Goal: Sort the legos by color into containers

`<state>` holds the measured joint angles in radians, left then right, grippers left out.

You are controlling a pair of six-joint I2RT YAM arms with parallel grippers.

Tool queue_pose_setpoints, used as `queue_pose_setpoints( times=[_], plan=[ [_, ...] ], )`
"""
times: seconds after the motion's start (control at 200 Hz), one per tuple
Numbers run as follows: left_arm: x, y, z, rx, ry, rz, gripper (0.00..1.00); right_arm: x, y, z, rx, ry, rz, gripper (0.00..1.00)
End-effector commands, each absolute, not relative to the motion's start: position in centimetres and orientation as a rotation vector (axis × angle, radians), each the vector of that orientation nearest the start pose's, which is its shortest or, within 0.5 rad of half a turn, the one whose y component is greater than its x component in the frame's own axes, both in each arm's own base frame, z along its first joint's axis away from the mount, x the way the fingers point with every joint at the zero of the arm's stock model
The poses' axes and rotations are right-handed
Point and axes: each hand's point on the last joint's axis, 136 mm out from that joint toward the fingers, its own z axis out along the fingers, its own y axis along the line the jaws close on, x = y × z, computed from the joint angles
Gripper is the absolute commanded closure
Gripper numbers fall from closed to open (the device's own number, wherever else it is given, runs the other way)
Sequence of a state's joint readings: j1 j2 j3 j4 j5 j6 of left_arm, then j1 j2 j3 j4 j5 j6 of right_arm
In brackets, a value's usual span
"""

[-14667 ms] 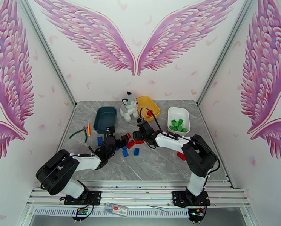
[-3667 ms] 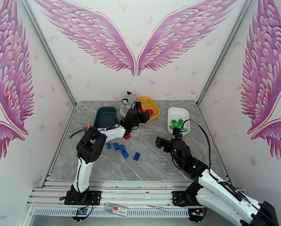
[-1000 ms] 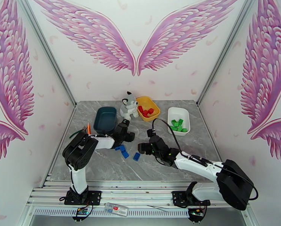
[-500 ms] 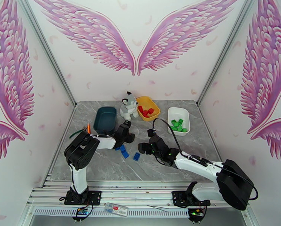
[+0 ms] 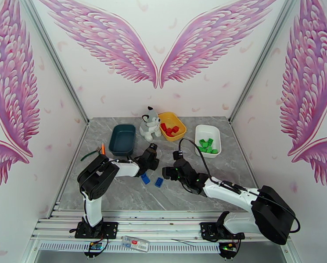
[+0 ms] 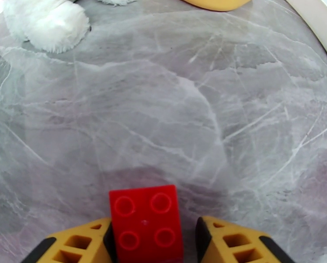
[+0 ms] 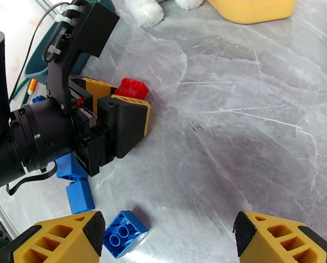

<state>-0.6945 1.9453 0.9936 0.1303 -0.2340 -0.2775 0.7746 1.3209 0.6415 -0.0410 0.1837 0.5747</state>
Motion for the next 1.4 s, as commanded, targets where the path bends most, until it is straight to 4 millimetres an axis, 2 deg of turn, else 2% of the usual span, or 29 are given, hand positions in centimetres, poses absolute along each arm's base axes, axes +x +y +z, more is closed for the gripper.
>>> queue_pose_setpoints(
  times=[0.0, 0.155, 0.275, 0.455, 0.635, 0.81, 0.995, 1.04, 1.05, 1.07, 1.21, 1.395],
  plan=[
    [38.8, -26.9, 0.8, 0.365, 2.383, -0.143, 0.53, 28.1, 22.5, 9.7, -0.141, 2.326, 0.442, 0.16],
    [38.5, -26.8, 1.4, 0.36, 2.368, -0.149, 0.61, 28.2, 22.1, 9.9, -0.132, 2.318, 0.429, 0.16],
    [37.9, -27.4, 2.7, 0.361, 2.345, -0.233, 0.68, 28.3, 22.1, 10.0, -0.126, 2.313, 0.433, 0.16],
    [37.7, -30.1, 5.3, 0.378, 2.301, -0.476, 0.71, 29.0, 22.7, 10.6, -0.119, 2.296, 0.496, 0.17],
    [38.8, -33.1, 9.5, 0.354, 2.195, -0.759, 0.72, 30.8, 22.7, 12.1, -0.078, 2.257, 0.62, 0.17],
    [41.9, -35.1, 13.8, 0.26, 2.066, -0.91, 0.72, 32.0, 20.1, 13.8, 0.038, 2.222, 0.663, 0.19],
    [46.4, -36.3, 16.7, 0.126, 1.934, -0.981, 0.71, 31.1, 16.9, 15.1, 0.112, 2.176, 0.623, 0.19],
    [47.2, -36.5, 16.7, 0.107, 1.918, -0.984, 0.71, 30.7, 16.3, 15.2, 0.122, 2.169, 0.609, 0.18],
    [47.6, -36.8, 17.6, 0.104, 1.892, -0.991, 0.71, 30.6, 16.2, 15.3, 0.123, 2.163, 0.608, 0.18],
    [48.1, -37.0, 18.1, 0.096, 1.877, -0.995, 0.71, 30.4, 16.0, 15.4, 0.125, 2.16, 0.604, 0.18],
    [50.8, -38.3, 18.6, 0.066, 1.833, -0.994, 0.7, 29.2, 14.6, 15.9, 0.14, 2.134, 0.584, 0.17],
    [54.2, -39.4, 18.0, 0.047, 1.81, -0.967, 0.67, 28.0, 13.5, 16.2, 0.145, 2.12, 0.57, 0.16]
  ],
)
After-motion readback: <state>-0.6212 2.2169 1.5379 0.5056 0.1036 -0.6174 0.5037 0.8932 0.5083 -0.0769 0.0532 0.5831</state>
